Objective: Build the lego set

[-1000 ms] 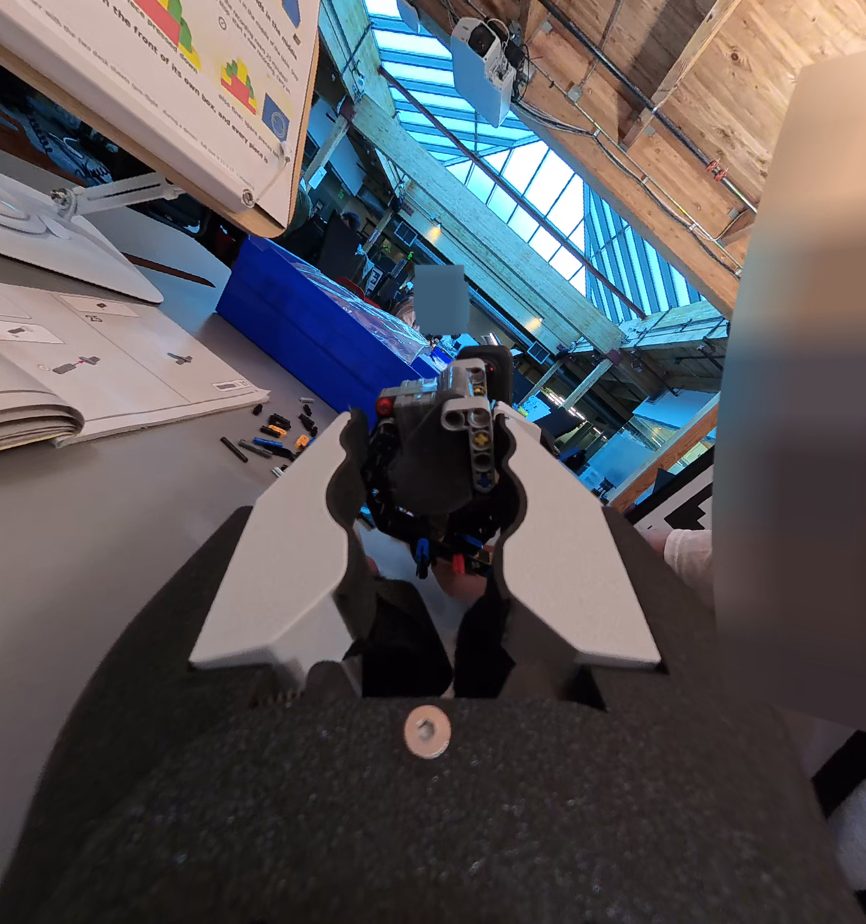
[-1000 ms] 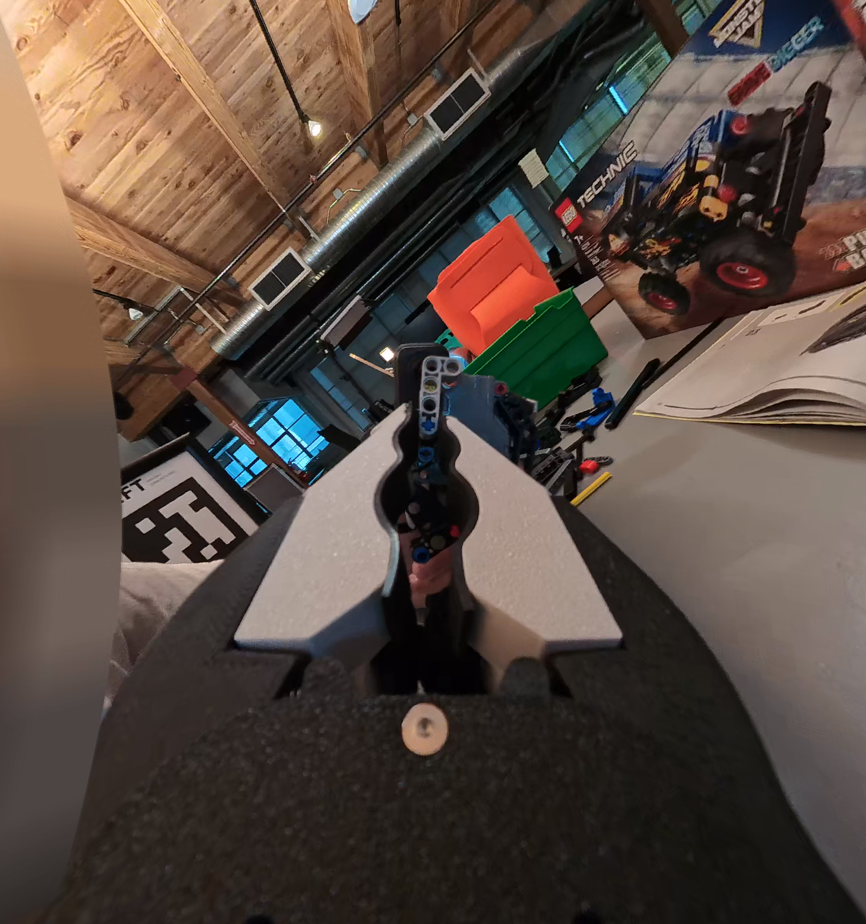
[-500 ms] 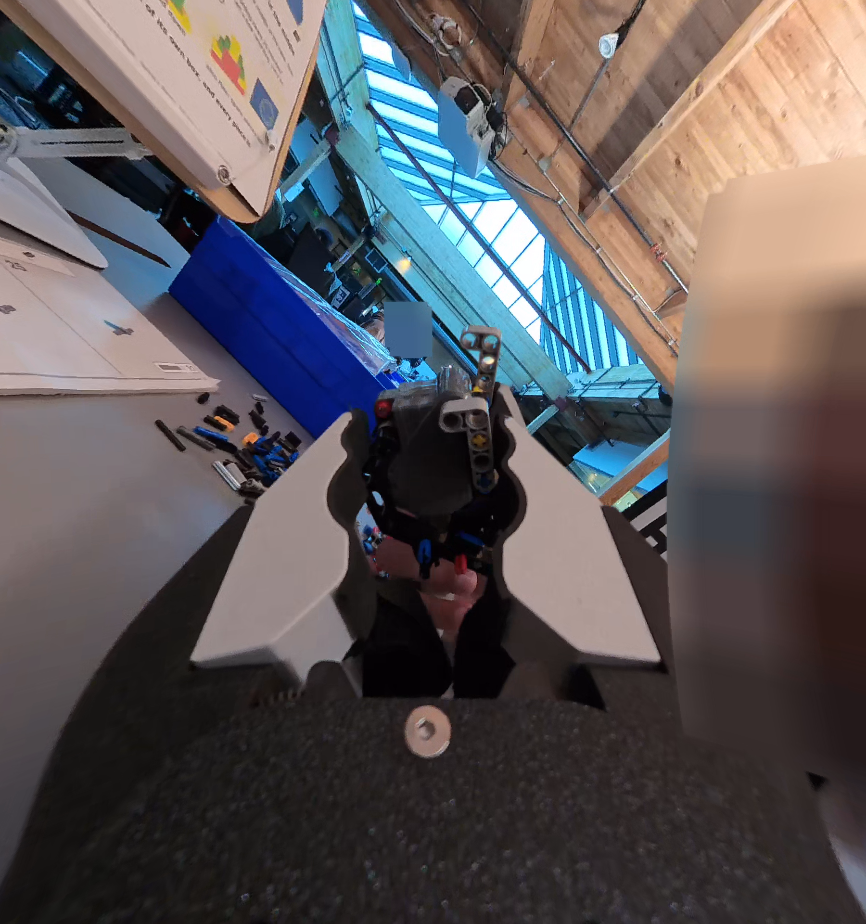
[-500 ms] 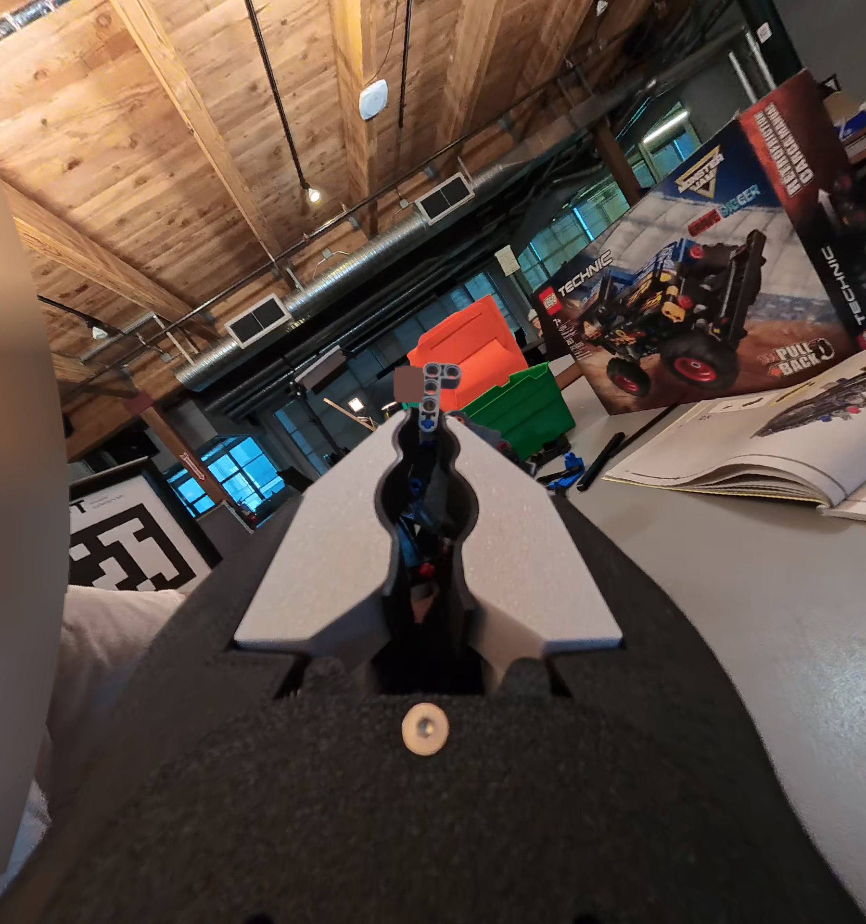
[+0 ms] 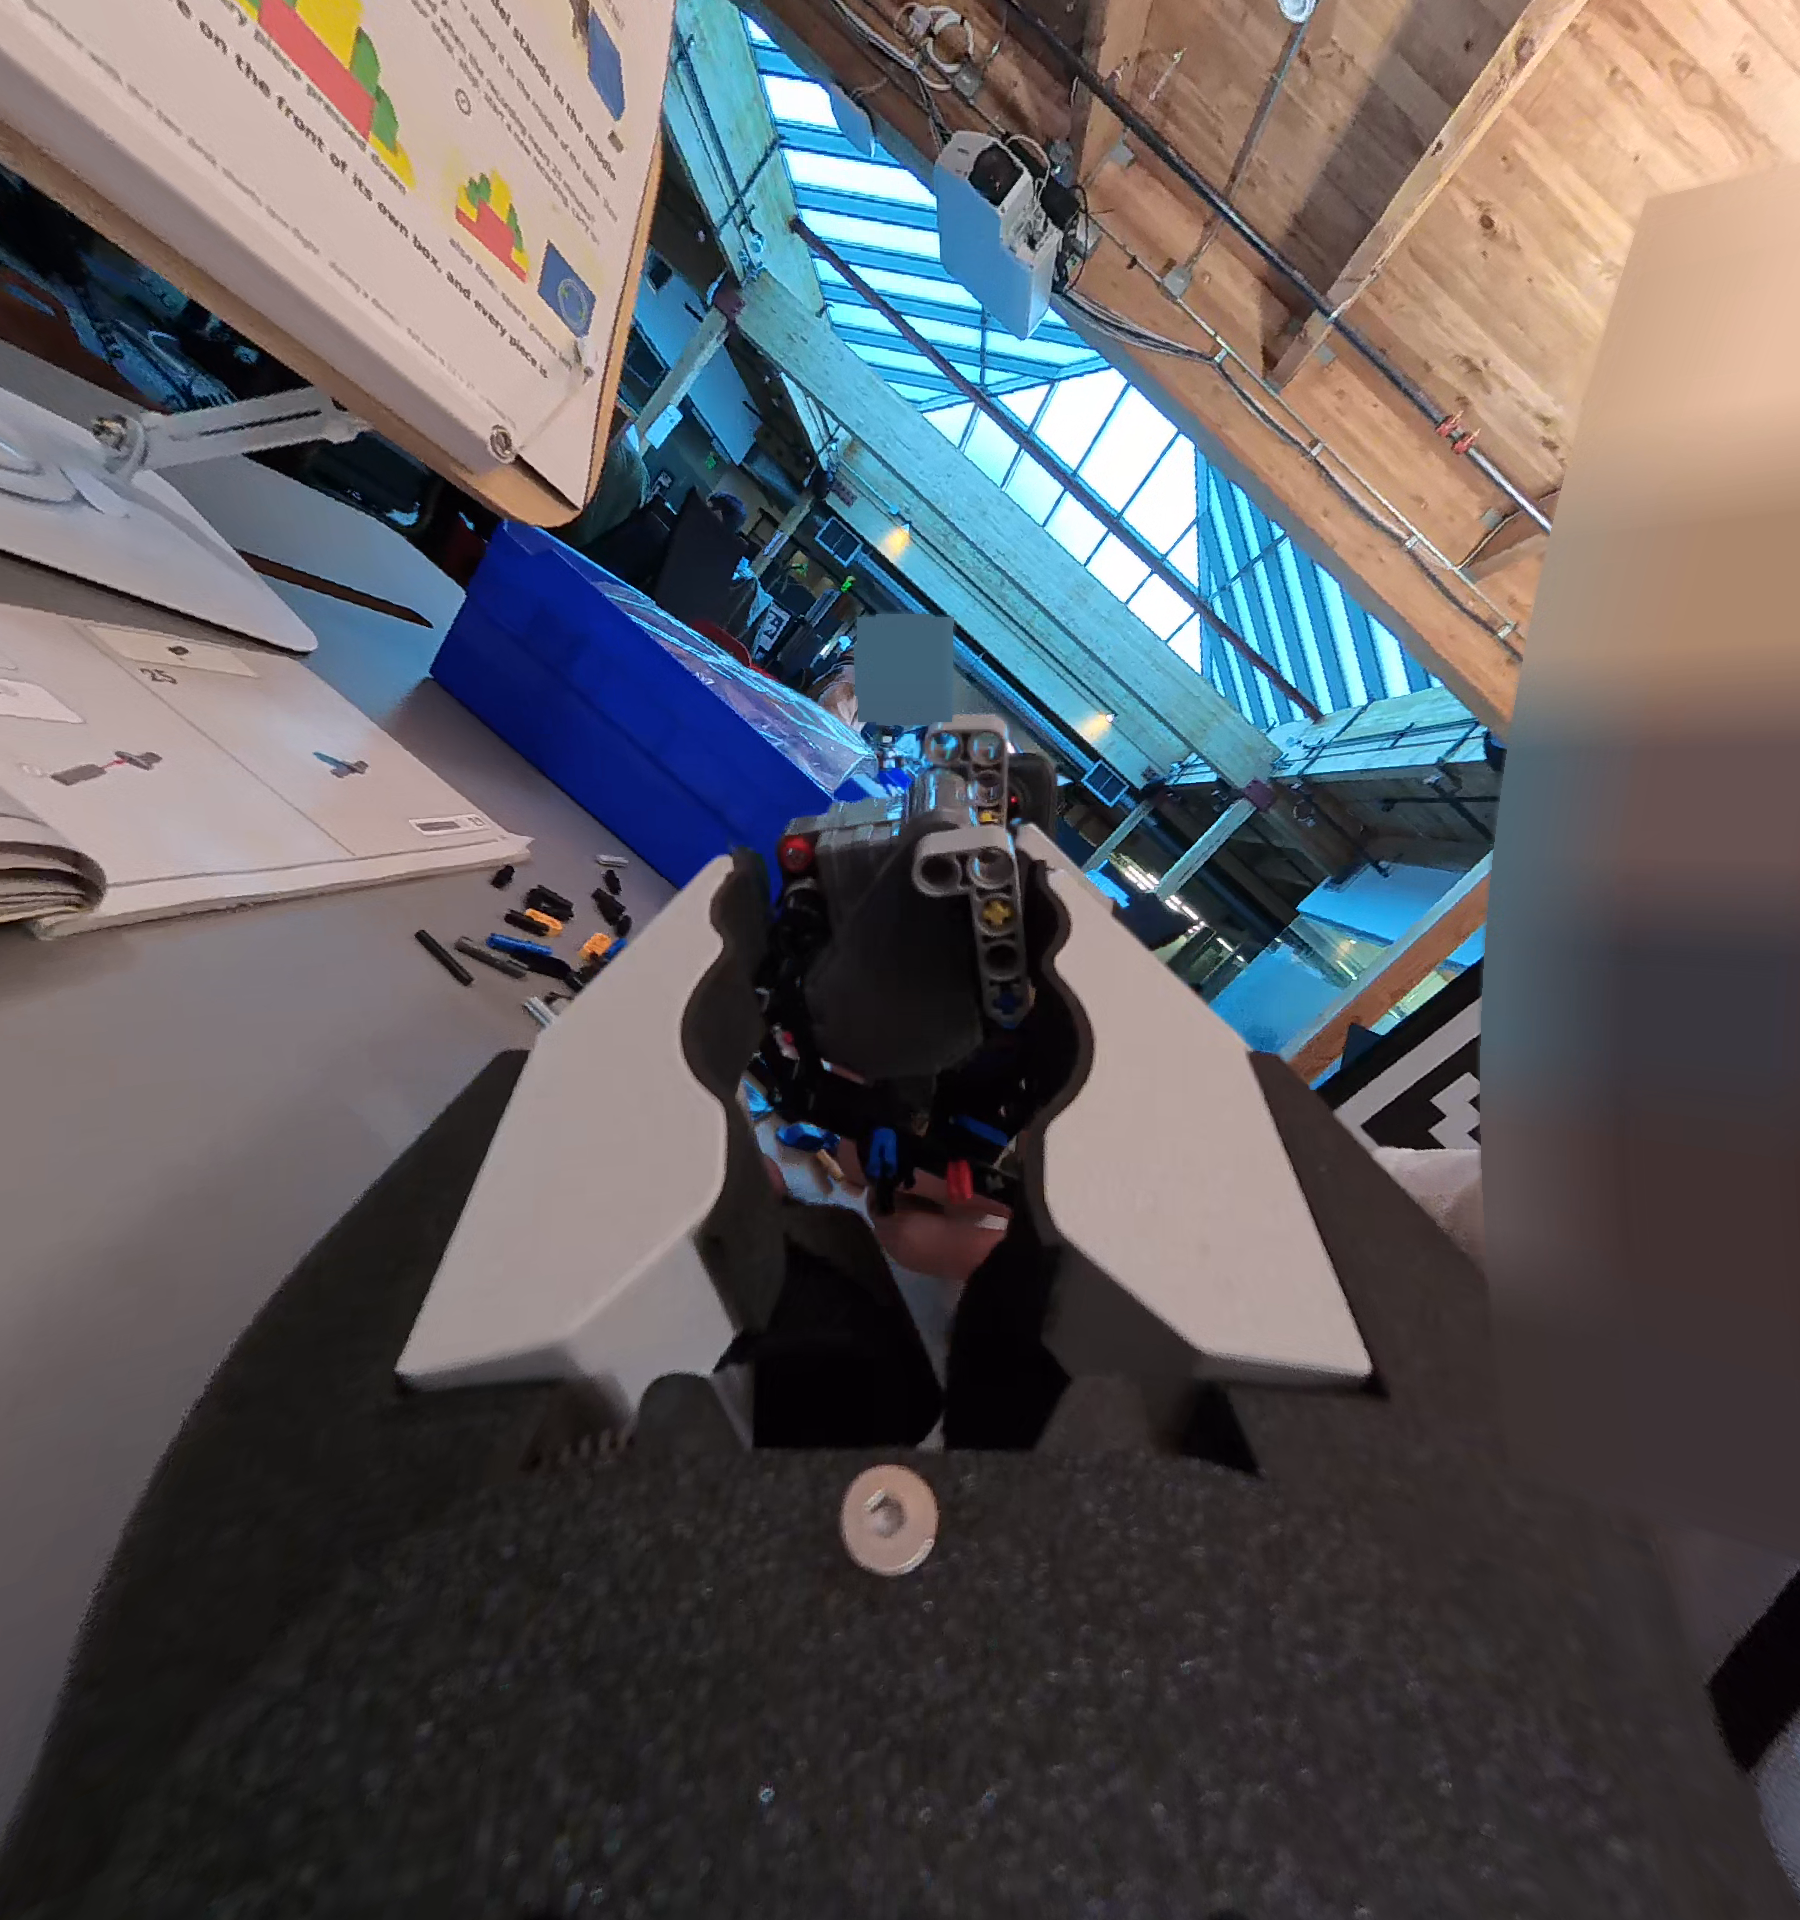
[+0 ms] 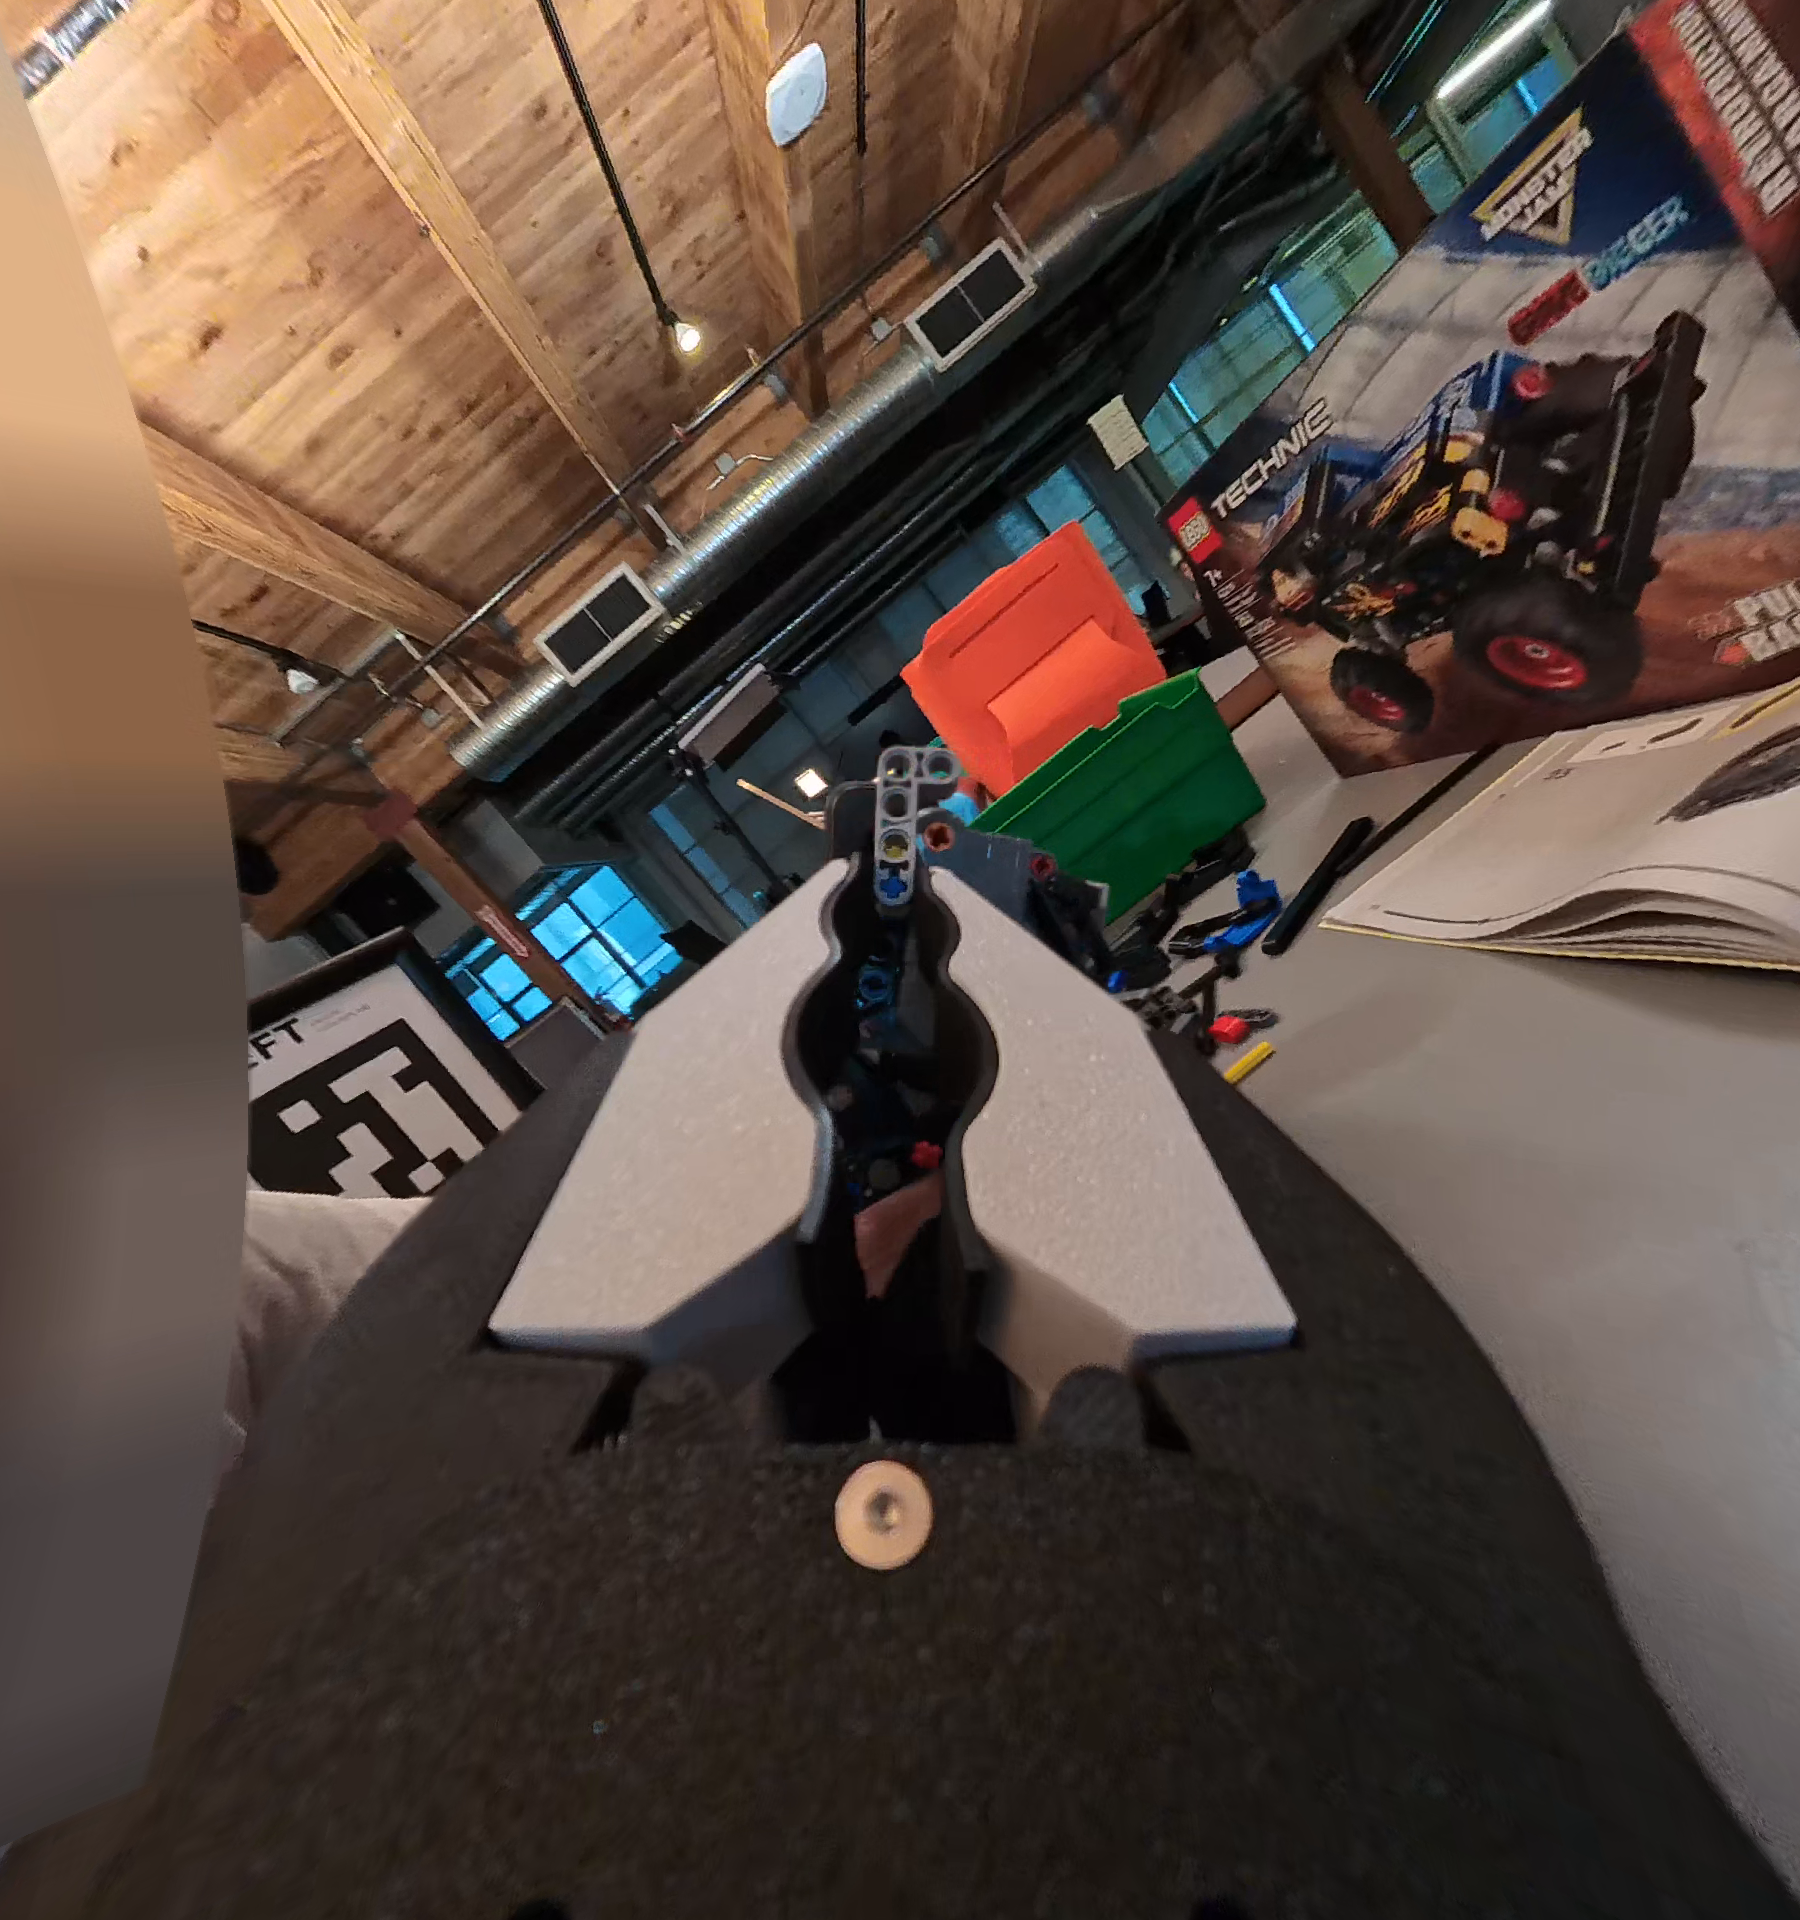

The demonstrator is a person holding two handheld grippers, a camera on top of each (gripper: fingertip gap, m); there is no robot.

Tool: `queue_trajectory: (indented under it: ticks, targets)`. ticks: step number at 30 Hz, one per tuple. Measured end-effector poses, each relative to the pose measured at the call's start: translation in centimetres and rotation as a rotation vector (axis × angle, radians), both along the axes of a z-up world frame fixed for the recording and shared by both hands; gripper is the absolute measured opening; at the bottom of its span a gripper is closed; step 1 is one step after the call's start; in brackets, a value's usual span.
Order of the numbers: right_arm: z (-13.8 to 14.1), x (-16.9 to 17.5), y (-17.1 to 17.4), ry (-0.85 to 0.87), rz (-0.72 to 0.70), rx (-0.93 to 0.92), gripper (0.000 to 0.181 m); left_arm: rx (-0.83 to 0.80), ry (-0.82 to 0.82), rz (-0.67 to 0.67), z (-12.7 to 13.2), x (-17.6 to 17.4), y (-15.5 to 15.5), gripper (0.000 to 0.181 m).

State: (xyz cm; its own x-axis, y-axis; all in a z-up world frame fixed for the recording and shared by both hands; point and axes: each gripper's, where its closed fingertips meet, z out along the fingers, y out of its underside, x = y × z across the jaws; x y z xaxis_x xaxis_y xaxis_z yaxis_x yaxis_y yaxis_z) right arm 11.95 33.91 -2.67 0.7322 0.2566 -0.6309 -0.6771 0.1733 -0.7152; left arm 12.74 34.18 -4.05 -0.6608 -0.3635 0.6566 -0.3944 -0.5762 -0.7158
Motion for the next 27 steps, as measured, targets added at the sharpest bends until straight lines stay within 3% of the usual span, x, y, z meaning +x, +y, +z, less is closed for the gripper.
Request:
queue_trajectory:
  ticks: [10,18,27]
  targets:
    - [-0.4,-0.7,0.2,-0.036,0.106,-0.046,0.005,0.051,-0.030,-0.004,0.3,-0.2,0.6,0.046]
    - [-1.6,-2.0,-0.1,-0.039,0.337,-0.147,0.006,0.157,-0.071,-0.036,0.2,-0.6,0.7,0.046]
    - [-1.1,-1.7,-0.4,-0.118,0.306,-0.122,0.006,0.244,-0.091,-0.070,0.0,-0.9,0.6,0.046]
